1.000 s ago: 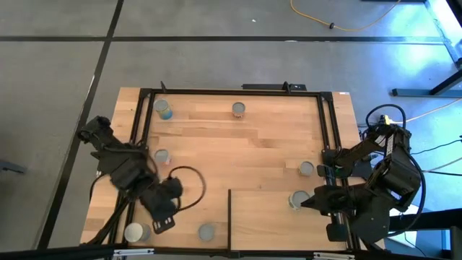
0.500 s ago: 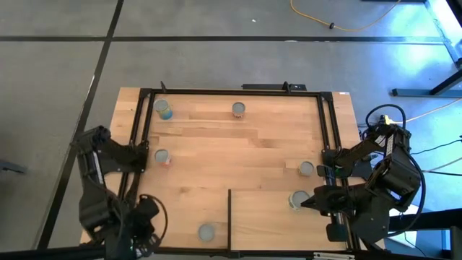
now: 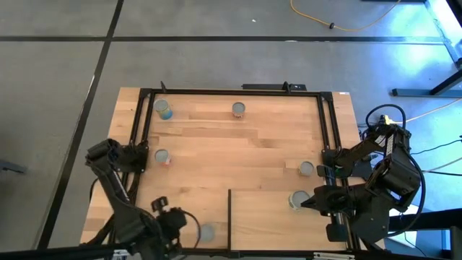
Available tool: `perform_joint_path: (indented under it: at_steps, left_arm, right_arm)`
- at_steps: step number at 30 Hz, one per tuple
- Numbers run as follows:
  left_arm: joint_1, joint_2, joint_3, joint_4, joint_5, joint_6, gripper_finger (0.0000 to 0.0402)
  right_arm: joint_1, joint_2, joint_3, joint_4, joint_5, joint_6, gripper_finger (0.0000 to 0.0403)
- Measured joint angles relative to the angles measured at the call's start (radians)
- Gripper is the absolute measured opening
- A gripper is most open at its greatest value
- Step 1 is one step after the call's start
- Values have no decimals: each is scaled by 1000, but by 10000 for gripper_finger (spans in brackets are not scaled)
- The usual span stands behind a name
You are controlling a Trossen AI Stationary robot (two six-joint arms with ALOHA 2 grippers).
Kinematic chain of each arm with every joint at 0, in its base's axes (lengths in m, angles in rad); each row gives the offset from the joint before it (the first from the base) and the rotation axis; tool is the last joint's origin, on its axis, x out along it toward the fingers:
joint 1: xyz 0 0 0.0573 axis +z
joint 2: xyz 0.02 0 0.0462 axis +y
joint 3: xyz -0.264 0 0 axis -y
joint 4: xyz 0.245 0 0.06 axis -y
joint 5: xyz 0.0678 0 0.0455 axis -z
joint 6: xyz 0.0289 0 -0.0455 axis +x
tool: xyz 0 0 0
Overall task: Pick and place cans onto a shelf
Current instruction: Put the green tuna can on the shelf
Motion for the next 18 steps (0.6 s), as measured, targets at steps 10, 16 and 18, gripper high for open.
perform_joint_path:
  at_steps: [10,16,18]
  left_arm:
    - [86,169,0,82,-88,225,70]
    - [109,232,0,153,-70,297,70]
    - [112,242,0,188,-69,298,70]
  right_arm:
    - [0,0,0,0,-4,0,3]
    - [0,0,0,0,-28,2,2]
    - [0,0,0,0,-31,3,3]
